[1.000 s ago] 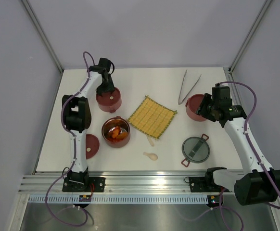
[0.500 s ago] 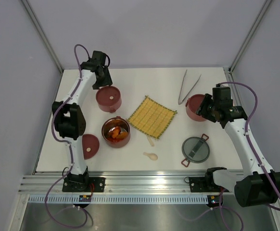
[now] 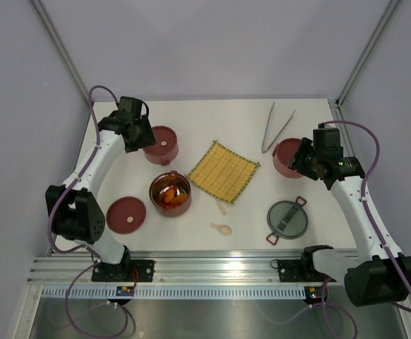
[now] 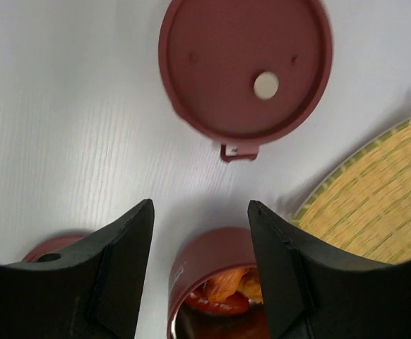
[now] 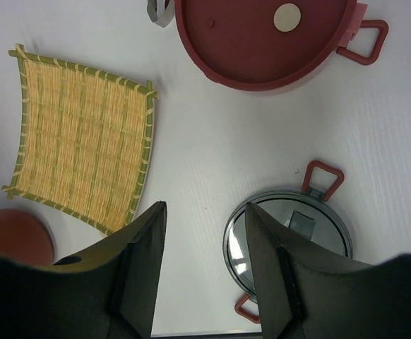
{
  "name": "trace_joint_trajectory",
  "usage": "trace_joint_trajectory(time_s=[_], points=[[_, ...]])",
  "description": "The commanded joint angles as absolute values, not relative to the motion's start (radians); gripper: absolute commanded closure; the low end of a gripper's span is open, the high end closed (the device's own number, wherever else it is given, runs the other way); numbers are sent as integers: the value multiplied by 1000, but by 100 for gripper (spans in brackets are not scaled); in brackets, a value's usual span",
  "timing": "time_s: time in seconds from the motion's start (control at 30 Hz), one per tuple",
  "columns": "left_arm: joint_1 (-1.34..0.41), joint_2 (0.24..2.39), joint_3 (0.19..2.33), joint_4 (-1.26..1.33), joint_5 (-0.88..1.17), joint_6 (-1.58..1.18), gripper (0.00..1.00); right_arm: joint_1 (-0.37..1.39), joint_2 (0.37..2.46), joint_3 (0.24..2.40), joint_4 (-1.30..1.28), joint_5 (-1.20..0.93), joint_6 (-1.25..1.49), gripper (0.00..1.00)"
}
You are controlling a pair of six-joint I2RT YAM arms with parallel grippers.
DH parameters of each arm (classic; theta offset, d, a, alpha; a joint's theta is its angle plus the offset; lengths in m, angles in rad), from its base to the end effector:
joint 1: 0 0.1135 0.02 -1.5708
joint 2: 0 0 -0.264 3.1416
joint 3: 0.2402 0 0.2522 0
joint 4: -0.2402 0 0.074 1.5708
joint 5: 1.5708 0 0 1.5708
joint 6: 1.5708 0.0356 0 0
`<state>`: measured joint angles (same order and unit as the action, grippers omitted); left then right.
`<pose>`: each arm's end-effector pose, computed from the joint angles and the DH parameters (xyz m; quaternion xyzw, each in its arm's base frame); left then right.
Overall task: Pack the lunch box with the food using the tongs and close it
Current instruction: Close the box lid on the packing box, then adjust the packing box at the center of the board.
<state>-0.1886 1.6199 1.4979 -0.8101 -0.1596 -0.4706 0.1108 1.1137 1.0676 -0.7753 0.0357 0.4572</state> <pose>0.3433 -0.0598 0.3193 -0.1578 0.9335 -0.0297 0.3206 0.2244 0.0237 0.3188 0.1668 0.9154 0.0866 0.3559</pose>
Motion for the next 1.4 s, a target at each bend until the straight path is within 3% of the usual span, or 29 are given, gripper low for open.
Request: trace_joint_trajectory(time_s=[0.0, 0.2, 0.57, 0.73, 0.9, 1.1, 1.37], points=[[-190, 1462, 1384, -758, -127, -462, 41, 117, 1103, 1078, -753, 22, 476, 44], [-202, 1270, 1126, -735, -87, -454, 46, 117, 1144, 1092, -736, 18, 465, 44], [-258, 1036, 853, -802, -110, -633, 40, 118, 1183, 1083, -706, 5, 465, 43], [-262, 1029, 804, -867, -165, -729, 40, 117, 1198, 1095, -709, 5, 459, 43], [-249, 1063, 766, -833, -235, -781, 51, 117, 1200, 1104, -710, 5, 459, 43], [-132, 1183, 759, -724, -172, -784, 51, 117, 1184, 1103, -724, 5, 453, 43], [-110, 1209, 788, -644, -110, -756, 51, 117, 1161, 1085, -730, 15, 456, 42]])
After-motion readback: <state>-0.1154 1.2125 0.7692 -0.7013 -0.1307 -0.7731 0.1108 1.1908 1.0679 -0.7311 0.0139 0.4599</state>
